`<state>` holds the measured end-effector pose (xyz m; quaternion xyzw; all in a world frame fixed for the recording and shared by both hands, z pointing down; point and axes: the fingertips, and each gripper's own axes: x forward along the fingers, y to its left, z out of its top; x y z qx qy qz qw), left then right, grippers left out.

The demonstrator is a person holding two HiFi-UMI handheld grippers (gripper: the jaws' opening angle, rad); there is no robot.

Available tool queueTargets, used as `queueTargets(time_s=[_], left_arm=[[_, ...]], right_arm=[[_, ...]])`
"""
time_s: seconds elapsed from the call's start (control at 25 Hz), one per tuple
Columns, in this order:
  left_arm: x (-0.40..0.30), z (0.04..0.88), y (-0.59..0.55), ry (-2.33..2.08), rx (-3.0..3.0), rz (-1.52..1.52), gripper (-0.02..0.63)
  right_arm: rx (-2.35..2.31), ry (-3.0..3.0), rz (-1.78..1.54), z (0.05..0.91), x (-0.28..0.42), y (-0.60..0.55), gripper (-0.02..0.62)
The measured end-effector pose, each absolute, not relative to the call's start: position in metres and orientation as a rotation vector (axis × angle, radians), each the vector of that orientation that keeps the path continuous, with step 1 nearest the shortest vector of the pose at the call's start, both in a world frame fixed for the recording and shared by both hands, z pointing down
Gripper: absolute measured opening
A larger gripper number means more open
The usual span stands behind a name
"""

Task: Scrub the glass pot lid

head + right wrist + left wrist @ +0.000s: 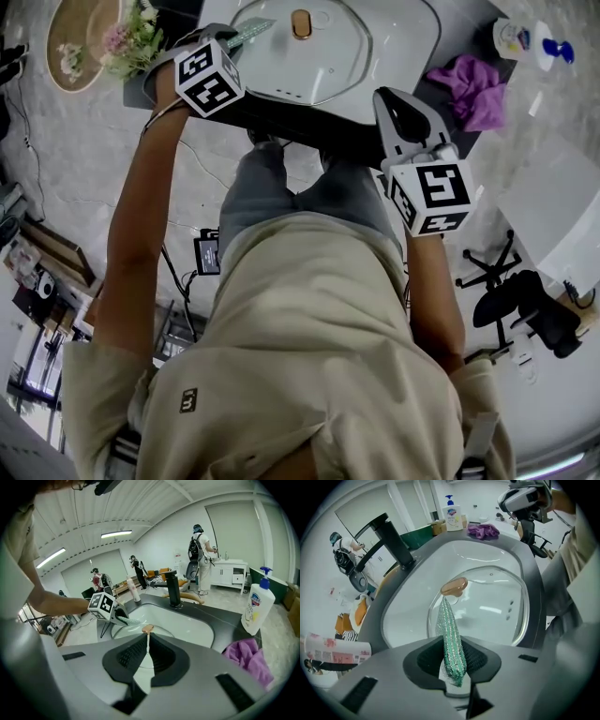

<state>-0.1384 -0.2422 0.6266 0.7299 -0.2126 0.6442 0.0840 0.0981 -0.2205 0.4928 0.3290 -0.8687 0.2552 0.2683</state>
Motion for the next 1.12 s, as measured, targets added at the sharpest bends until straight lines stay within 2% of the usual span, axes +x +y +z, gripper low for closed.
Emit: queueTargets(time_s=[0.24, 0.44, 1.12], left_arm=[[-0.088, 0.629, -0.252, -0.539, 2.242, 1.885, 0.095], [-0.078, 0.633, -0.25, -0.523, 2.234, 1.892, 0.096], [-0.122, 0.651, -0.288, -0.575, 2.158, 1.947, 0.095]], right_arm=[[0.94, -2.326, 0.716, 0.497, 0.117, -0.225, 0.029], [0.971, -2.318, 0.735, 0.5, 0.132, -0.228, 0.029], [0.959, -2.298, 0.754, 0.512, 0.138, -0.224, 0.029]])
